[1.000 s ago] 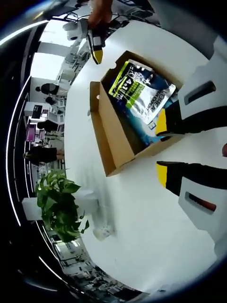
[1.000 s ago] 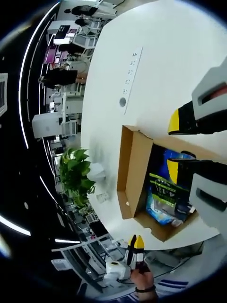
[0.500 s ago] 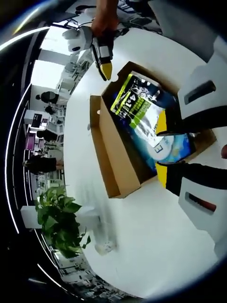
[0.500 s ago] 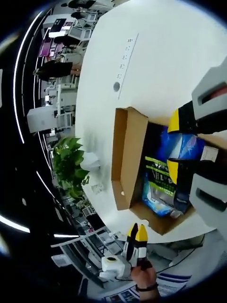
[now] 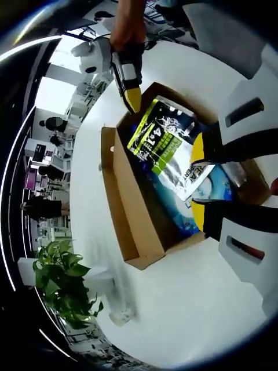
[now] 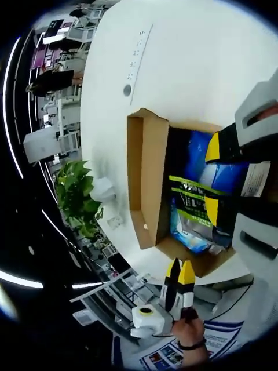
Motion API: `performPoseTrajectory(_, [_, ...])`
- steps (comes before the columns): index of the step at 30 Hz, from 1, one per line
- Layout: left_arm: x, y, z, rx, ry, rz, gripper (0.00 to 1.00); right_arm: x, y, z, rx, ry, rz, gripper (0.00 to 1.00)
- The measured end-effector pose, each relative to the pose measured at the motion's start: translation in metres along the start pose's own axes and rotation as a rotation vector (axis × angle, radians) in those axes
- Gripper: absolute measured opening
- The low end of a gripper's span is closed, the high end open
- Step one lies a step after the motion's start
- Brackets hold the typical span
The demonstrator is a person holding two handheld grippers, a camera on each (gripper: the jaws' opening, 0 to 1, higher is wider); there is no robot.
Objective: Operate the shoe box by opening the lid, removing the specified soft item, and placing it in the target area until the item is outside and the box remains undamaged.
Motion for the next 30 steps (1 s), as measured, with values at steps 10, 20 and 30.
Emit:
performPoseTrajectory(10, [-0.002,-0.005,-0.006,-0.008,0.009,-0.008,0.22,0.016,-0.006,-0.009,-0.008,0.036,-0.051,0.17])
performPoseTrajectory(20, [-0.003,-0.009,-0.009,-0.012,0.012,-0.012,0.23,0.019,-0.008,-0.011,-0.014,0.038,-0.055,0.01])
performPoseTrajectory(30, [-0.003,-0.007,-0.006,-0.001,0.002,-0.011,0.24,0.014,-0.011,-0.016,-0.007,0.049,-0.044,0.0])
Point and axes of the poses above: the point that each gripper's makers call its tool centre point, and the gripper's own axes: x roughly forward along the fingers, z roughly to its right, y roughly out of its top, the point moved 8 cm from there along -x, roughly backward along the fingers, and after that the axes turned 12 degrees about -z, right-handed, at the moved point
